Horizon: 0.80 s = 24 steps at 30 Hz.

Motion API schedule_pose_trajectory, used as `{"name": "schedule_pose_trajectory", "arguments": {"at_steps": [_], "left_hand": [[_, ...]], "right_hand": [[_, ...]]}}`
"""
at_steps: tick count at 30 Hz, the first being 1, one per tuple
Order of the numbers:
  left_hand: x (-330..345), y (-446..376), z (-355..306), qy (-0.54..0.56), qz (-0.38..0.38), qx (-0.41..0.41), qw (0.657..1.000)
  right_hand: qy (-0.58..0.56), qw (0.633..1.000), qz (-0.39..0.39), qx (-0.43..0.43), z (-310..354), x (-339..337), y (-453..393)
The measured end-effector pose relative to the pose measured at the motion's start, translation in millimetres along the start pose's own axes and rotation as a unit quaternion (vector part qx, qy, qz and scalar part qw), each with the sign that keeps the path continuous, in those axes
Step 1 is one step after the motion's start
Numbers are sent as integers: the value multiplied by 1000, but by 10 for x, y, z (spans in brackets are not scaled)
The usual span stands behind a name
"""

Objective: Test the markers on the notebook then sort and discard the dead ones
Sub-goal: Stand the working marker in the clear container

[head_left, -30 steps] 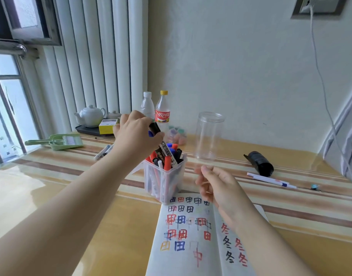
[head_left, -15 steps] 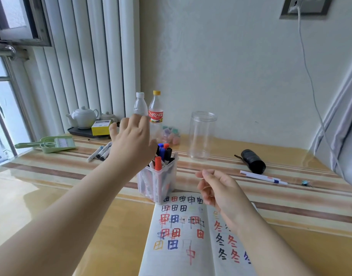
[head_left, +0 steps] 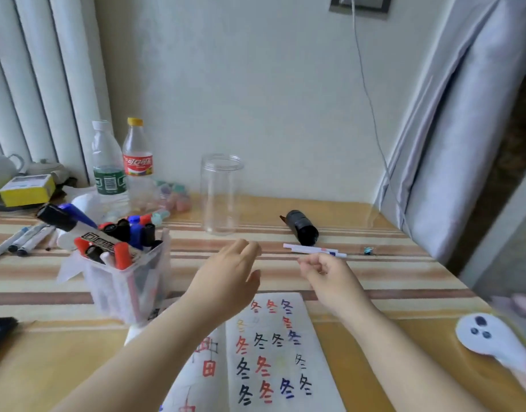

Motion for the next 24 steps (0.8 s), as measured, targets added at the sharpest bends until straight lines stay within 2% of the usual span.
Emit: {"name": "schedule_pose_trajectory", "arguments": {"at_steps": [5, 12, 21, 22, 24], "left_hand": [[425, -194, 147, 36, 13, -26, 999], [688, -364, 348, 67, 24, -40, 997], [731, -368, 421, 86, 12, -46, 995], [711, -361, 412, 89, 10, -44, 995], [647, -346, 385, 96, 5, -38, 995]], "right_hand": [[176, 982, -63, -28, -300, -325, -536], [345, 936, -58, -45, -449, -303, -1228], [424, 903, 13, -65, -424, -210, -1384], [411, 909, 14, -64, -403, -208, -1344], [309, 950, 5, -48, -317, -226, -1172]]}}
Point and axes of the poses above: each hand's wrist, its own y-axis away from the middle knuckle, its own x-axis out of the palm, z = x × y, the point moved 6 cm from there along -y, towards the middle knuckle, and after that the axes turned 10 degrees about x, right-handed, at the moved point
